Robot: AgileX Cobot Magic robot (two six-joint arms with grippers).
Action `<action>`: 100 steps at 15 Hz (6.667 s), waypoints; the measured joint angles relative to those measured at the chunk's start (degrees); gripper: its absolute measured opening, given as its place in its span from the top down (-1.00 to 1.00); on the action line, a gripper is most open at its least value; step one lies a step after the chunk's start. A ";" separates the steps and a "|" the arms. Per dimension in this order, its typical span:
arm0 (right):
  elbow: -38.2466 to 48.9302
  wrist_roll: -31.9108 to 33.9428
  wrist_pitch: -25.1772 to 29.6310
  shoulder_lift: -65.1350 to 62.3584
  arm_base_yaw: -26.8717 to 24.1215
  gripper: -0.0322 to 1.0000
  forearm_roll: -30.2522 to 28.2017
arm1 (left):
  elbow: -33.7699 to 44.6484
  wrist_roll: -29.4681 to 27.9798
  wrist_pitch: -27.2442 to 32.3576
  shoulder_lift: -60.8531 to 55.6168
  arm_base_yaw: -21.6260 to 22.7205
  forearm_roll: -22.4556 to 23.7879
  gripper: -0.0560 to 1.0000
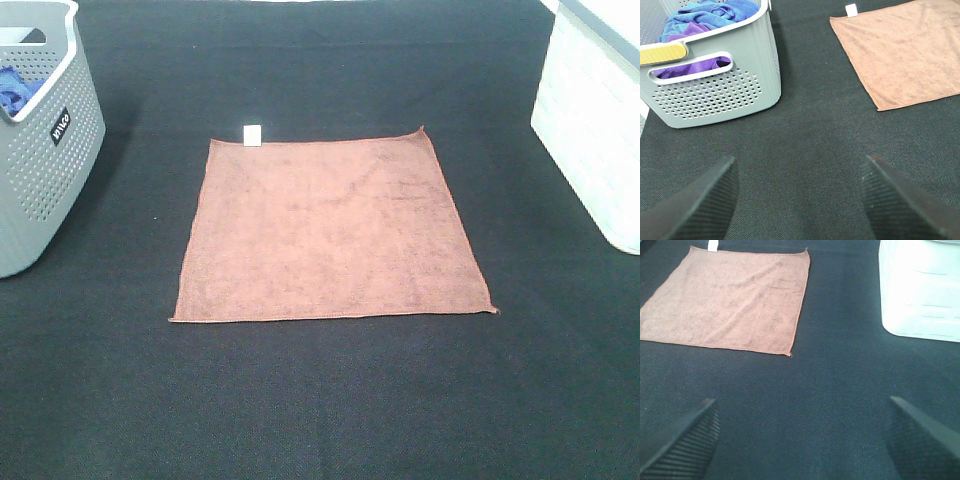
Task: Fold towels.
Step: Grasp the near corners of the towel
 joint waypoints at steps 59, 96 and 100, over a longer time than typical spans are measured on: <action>0.00 0.00 0.00 0.00 0.00 -0.67 0.00 | 0.00 0.00 0.00 0.00 0.00 0.00 -0.37; -23.78 -13.64 -28.07 101.13 -0.23 -0.67 21.31 | -15.36 51.11 -30.54 107.26 -8.02 -76.15 -0.37; -28.36 -20.51 -25.90 109.26 -0.29 -0.67 28.25 | -18.33 51.11 -31.51 111.33 -8.02 -76.20 -0.37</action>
